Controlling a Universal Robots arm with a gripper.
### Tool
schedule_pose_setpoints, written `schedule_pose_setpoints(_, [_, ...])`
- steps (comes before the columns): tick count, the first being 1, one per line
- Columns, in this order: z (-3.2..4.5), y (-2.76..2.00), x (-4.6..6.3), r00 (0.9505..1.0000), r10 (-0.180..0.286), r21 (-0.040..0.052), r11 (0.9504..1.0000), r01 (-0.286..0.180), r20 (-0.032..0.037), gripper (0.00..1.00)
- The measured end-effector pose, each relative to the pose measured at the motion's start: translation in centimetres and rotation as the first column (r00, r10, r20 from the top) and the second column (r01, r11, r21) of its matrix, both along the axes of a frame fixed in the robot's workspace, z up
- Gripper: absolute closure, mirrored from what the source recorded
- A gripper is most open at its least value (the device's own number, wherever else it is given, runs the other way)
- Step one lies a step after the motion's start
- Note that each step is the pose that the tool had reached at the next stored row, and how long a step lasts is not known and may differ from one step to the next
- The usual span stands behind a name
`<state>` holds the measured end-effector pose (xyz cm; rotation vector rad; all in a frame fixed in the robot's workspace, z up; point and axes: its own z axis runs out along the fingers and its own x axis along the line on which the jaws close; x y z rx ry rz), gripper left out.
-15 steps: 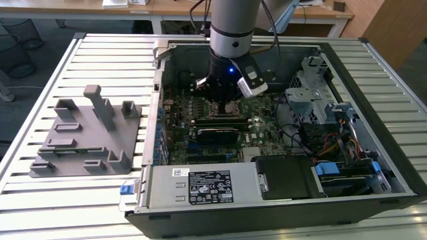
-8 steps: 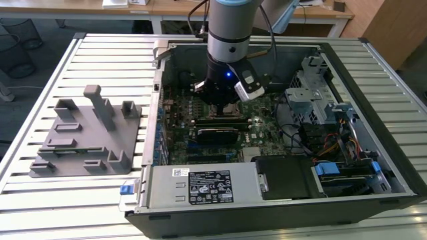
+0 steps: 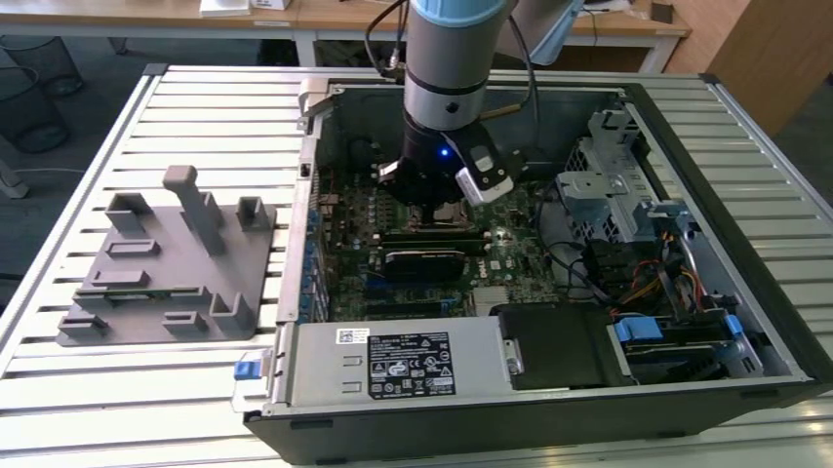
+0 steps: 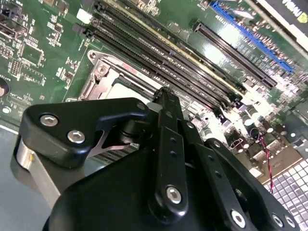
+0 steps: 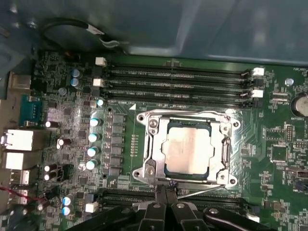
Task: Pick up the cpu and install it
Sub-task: 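Install the second cpu locking lever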
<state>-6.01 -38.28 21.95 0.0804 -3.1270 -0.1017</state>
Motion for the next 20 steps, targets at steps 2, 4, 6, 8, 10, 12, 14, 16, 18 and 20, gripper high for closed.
schedule_pose_setpoints(2, [-0.02,-0.11,0.0,1.0000,0.000,0.0028,1.0000,0.000,0.0001,0.89])
schedule_pose_setpoints(4, [-0.02,-0.22,0.0,1.0000,0.000,0.0030,1.0000,0.000,0.0000,0.89])
schedule_pose_setpoints(6, [-0.02,-0.44,0.0,1.0000,0.000,0.0028,1.0000,0.000,-0.0001,0.89])
schedule_pose_setpoints(8, [-0.03,-0.61,-0.1,1.0000,0.000,0.0028,1.0000,0.000,0.0000,0.89])
schedule_pose_setpoints(10, [-0.04,-0.74,-0.1,1.0000,0.000,0.0029,1.0000,0.000,0.0000,0.89])
schedule_pose_setpoints(12, [-0.05,-0.88,-0.1,1.0000,0.000,0.0032,1.0000,0.000,0.0000,0.89])
schedule_pose_setpoints(14, [-0.07,-1.02,-0.1,1.0000,0.000,0.0036,1.0000,0.000,-0.0001,0.89])
schedule_pose_setpoints(16, [-0.12,-1.10,-0.2,1.0000,0.000,0.0041,1.0000,0.000,0.0000,0.89])
schedule_pose_setpoints(18, [-0.22,-1.14,-0.5,1.0000,0.000,0.0047,1.0000,0.000,0.0000,0.89])
schedule_pose_setpoints(20, [-0.41,-1.16,-0.8,1.0000,0.000,0.0051,1.0000,0.000,0.0001,0.89])
